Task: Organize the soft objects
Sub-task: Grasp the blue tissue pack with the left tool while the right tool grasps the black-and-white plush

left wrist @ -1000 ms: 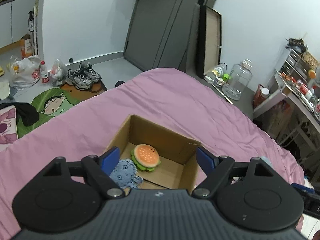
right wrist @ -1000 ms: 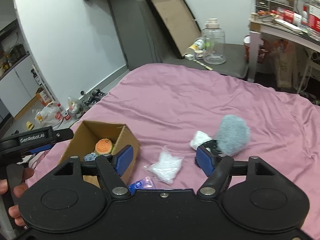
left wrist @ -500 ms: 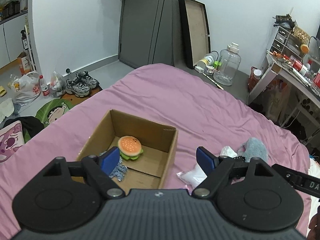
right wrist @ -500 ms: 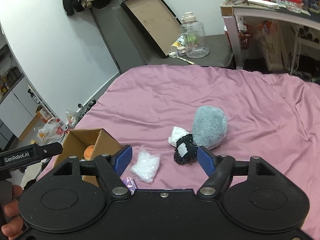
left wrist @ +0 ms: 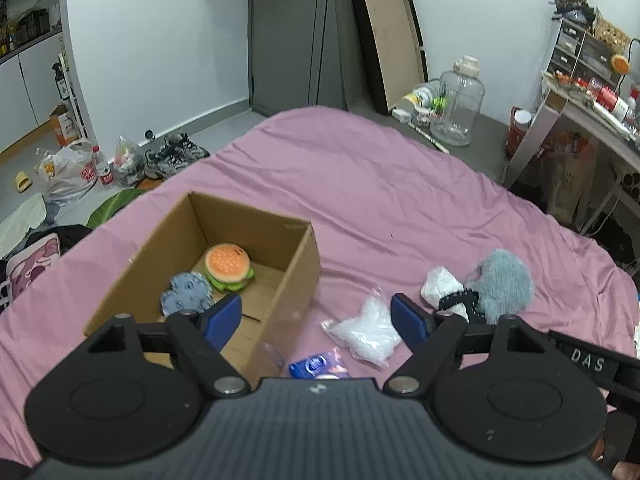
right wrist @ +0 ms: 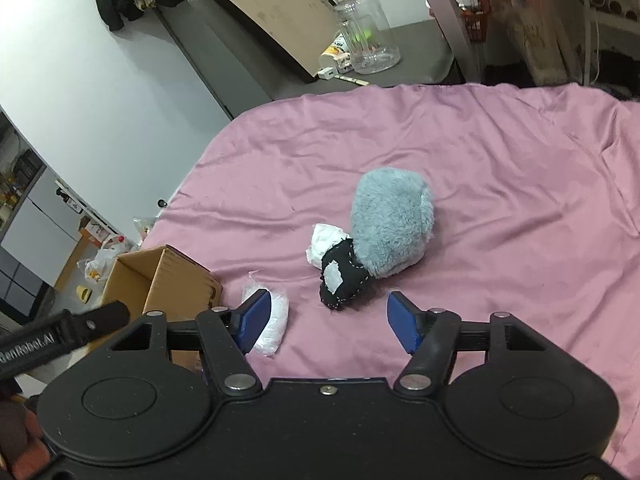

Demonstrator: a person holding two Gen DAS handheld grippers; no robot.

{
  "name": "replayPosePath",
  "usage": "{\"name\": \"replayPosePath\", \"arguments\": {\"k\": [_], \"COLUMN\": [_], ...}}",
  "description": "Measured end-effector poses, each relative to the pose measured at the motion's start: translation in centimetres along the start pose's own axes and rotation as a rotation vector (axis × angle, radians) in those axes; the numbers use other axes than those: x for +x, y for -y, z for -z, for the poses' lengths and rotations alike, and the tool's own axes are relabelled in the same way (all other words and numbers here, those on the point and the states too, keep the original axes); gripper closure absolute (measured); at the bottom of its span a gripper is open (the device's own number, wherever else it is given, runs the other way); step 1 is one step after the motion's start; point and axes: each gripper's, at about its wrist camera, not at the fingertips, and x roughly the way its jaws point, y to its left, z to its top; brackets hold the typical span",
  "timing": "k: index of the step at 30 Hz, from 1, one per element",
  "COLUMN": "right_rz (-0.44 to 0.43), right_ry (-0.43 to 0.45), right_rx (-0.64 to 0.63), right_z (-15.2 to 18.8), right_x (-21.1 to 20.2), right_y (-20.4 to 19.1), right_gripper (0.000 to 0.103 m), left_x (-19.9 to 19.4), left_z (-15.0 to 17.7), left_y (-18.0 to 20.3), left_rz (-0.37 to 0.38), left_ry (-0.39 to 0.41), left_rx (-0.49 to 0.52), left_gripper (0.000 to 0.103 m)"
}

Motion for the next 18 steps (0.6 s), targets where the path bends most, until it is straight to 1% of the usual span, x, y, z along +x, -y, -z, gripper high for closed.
{"name": "replayPosePath", "arguments": {"k": [4,6,9,12,15,18], "right_rz": [-0.027,-0.038,-0.051,-0.071,-0.091,-0.115], "right_ry": [-0.015,-0.025,-0.043,-0.060,-0.075,-0.107], "right_rx": [0.001,0.002,0.016,0.023,0.032,0.045], "right_z": [-0.1,-0.2,-0.4,-0.6,-0.6,-0.4], "right_x": [0.7,1.1,1.9,2.8,3.8,5.0], "right_y": [0.8,1.2,1.9,2.5,3.0,3.5], "right_gripper": [0.041,0.041,0.041,0.045,0.047,0.052], "left_x": [0.5,1.0,1.5,2.3,3.5,4.4], "left_z": [0.7,1.0,1.5,2.1,2.9,3.8], "left_y": [1.2,1.8,2.5,2.9,3.0,2.9], "left_rz": [-0.024,-0.027,-0.040,-0.058,-0.085,-0.111], "left_ry": [-0.001,-0.013,-0.020,-0.054,-0.088,-0.110], "left_rx": [0.001,0.001,0.001,-0.013,-0.032,-0.063], "left_gripper": [0.025,0.029,0.031,0.036,0.040,0.042]}}
